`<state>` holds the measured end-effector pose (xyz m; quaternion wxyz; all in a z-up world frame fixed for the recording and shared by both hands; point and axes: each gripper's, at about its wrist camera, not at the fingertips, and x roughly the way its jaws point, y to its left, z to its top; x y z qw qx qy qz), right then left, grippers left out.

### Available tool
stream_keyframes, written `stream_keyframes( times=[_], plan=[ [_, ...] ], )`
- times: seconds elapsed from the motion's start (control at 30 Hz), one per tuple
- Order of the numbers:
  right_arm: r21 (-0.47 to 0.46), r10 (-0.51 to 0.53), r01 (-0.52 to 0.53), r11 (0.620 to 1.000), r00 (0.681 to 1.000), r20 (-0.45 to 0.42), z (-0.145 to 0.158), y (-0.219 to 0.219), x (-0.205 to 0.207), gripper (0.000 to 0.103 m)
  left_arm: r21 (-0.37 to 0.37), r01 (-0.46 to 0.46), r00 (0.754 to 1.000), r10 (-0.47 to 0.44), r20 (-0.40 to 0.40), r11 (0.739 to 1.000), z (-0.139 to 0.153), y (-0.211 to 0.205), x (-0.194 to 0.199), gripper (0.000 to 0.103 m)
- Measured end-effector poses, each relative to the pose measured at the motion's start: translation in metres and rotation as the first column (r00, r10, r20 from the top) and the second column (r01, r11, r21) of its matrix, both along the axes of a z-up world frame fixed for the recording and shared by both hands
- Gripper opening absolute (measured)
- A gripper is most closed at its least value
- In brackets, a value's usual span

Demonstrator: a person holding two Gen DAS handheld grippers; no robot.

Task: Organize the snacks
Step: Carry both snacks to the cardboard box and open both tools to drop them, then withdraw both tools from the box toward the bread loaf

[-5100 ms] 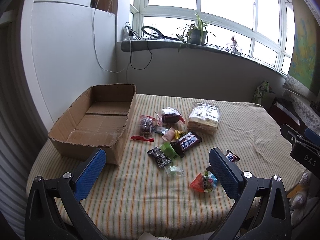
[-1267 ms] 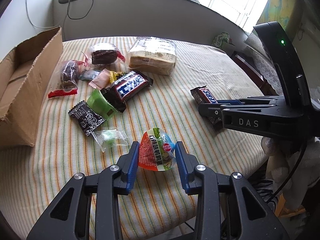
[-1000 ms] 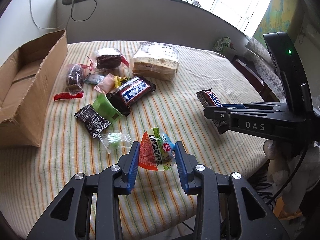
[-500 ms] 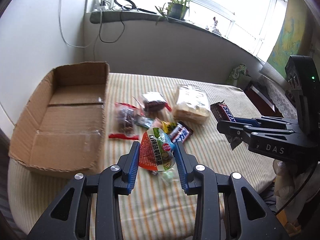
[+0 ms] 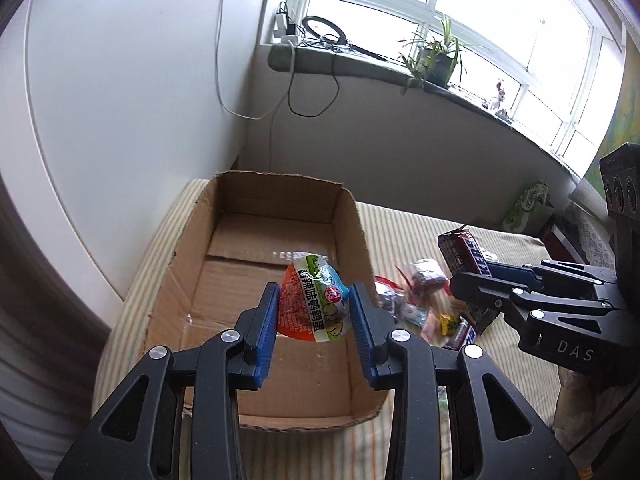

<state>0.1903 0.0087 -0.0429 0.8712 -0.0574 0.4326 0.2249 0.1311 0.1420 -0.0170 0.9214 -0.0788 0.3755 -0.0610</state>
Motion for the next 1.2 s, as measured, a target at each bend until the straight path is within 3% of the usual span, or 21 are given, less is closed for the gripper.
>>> stream_keyframes(
  times=[0.23,0.53,0.7,0.8,0.9,0.97,1.07,1.2],
  plan=[
    [-0.012,0.045,-0.045,0.999,0.999,-0.025,-0.015,0.039,0.023,0.029,0.01,-0.026,1.0,0.026,-0.012,1.0,-0.009,0.017,0.011,0.033],
    [-0.02,0.074,-0.075,0.997,0.996,-0.041,-0.03,0.052,0.035,0.031,0.017,-0.035,0.999,0.035,-0.028,0.999,-0.014,0.023,0.02,0.035],
    [-0.026,0.051,-0.052,0.998,0.999,-0.017,-0.024,0.047,0.034,0.054,0.021,-0.052,0.998,0.052,-0.033,0.998,-0.013,0.026,0.02,0.039],
    [-0.019,0.036,-0.036,0.999,0.999,-0.002,-0.019,0.039,0.032,0.063,0.021,-0.067,0.997,0.068,-0.03,0.998,-0.012,0.029,0.017,0.044],
    [-0.024,0.028,-0.027,0.999,0.999,0.02,-0.014,0.032,0.025,0.066,0.029,-0.077,0.997,0.078,-0.017,0.997,-0.008,0.029,0.011,0.048],
    [-0.033,0.022,-0.021,0.999,0.999,0.033,-0.01,0.027,0.02,0.066,0.042,-0.081,0.997,0.082,-0.004,0.996,-0.005,0.027,0.006,0.06],
    [-0.036,0.007,-0.005,0.999,0.999,0.046,-0.006,0.014,0.012,0.069,0.054,-0.087,0.996,0.086,0.016,0.995,0.002,0.021,-0.003,0.069],
    [-0.021,-0.028,0.029,0.999,0.998,0.053,0.0,-0.01,0.003,0.069,0.058,-0.074,0.997,0.072,0.021,0.996,0.007,0.011,-0.013,0.07]
  ],
)
